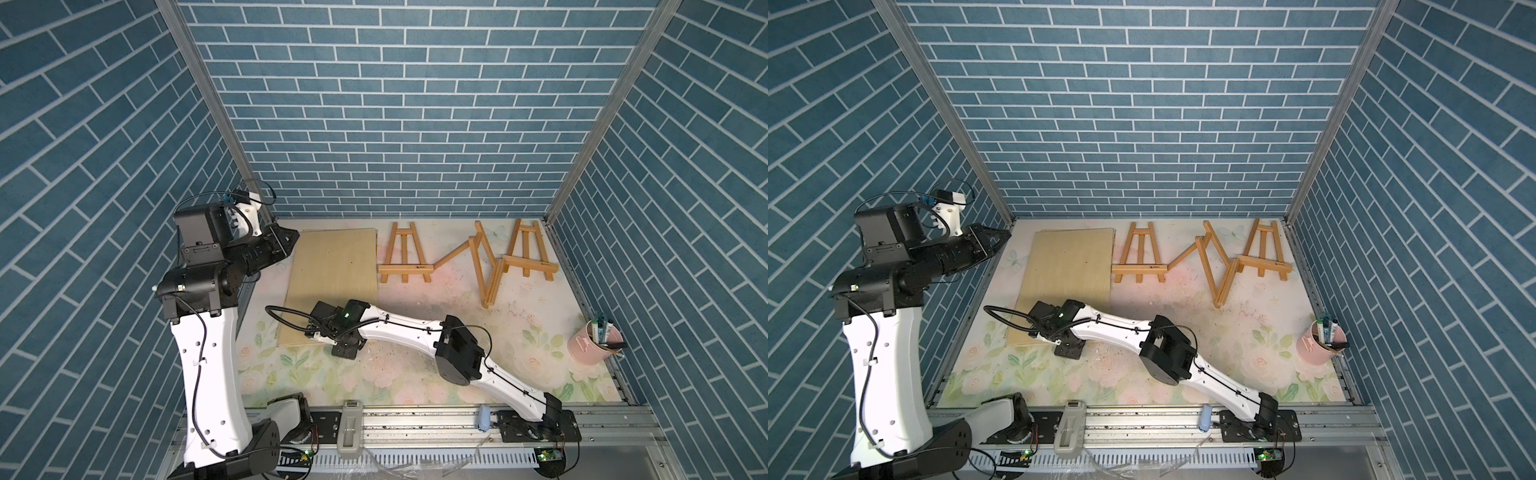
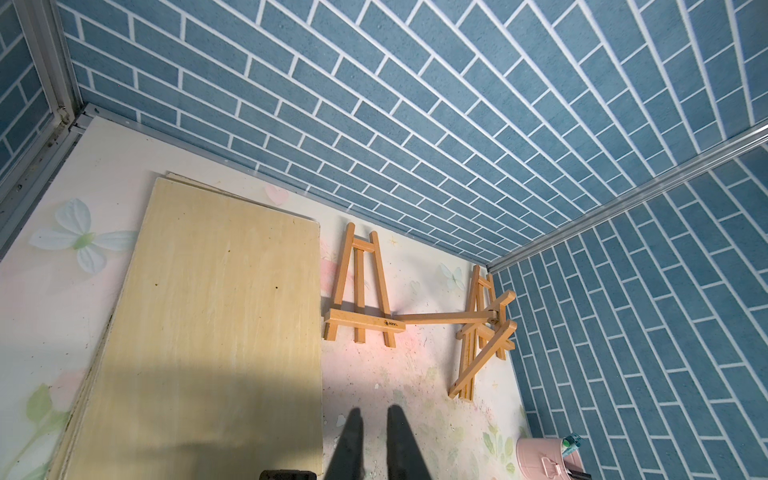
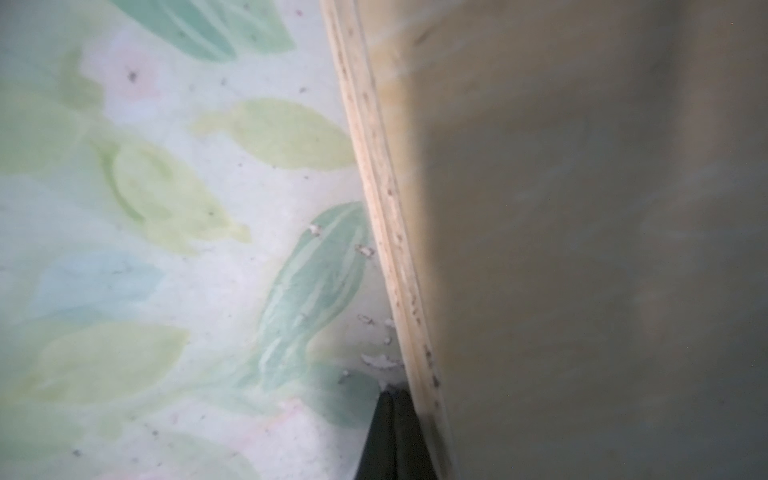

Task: Disassemble the easel
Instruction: Adjust the drawing board.

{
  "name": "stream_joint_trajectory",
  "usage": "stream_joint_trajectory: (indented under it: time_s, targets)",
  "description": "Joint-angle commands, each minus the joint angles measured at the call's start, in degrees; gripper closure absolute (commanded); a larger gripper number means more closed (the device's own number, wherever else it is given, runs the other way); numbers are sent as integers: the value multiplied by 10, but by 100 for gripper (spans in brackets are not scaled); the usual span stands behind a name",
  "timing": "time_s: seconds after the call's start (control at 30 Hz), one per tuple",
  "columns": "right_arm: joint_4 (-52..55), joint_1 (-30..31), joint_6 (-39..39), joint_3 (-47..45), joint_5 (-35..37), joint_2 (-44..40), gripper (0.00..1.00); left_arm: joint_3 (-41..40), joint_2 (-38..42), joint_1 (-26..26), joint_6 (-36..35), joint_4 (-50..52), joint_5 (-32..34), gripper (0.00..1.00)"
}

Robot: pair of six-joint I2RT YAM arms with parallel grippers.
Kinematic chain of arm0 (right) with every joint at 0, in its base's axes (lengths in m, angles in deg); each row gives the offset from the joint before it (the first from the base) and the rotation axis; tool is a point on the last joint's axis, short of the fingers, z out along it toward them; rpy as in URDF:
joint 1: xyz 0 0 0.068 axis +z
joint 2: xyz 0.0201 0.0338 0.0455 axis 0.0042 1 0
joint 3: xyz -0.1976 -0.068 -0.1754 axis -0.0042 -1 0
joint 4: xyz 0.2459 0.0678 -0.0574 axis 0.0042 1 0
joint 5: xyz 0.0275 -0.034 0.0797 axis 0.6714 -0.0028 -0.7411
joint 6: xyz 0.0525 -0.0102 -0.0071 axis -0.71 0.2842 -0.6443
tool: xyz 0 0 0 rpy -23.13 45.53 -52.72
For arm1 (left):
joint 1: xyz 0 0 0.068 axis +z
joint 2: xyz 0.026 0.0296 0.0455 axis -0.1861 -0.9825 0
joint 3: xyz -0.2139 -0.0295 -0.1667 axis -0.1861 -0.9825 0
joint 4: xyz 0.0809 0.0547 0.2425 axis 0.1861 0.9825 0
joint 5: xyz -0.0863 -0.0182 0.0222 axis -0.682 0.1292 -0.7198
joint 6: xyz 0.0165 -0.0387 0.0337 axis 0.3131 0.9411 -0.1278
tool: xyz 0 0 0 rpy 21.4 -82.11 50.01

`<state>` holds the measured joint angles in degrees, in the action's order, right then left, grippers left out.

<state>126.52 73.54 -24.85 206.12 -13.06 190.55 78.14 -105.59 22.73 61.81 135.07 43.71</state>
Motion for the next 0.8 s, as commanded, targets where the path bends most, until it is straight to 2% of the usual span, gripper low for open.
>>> stream_joint_trajectory:
  time_s: [0.0,0.37,0.43,0.57,0.77]
  targets:
    - [-27,-27,15,11,58,35,99,-6,5,-2,-10,3,0,86]
    - [-26,-28,15,11,27,32,99,-14,4,-2,-15,3,3,86]
    - [-23,-28,22,7,-7,25,99,-18,5,-2,-19,4,7,85]
    - [-82,-19,42,-90,-97,-51,97,-28,4,-2,-40,16,36,85]
    - [-189,-19,29,-240,-118,-199,97,-64,6,-1,-52,15,60,86]
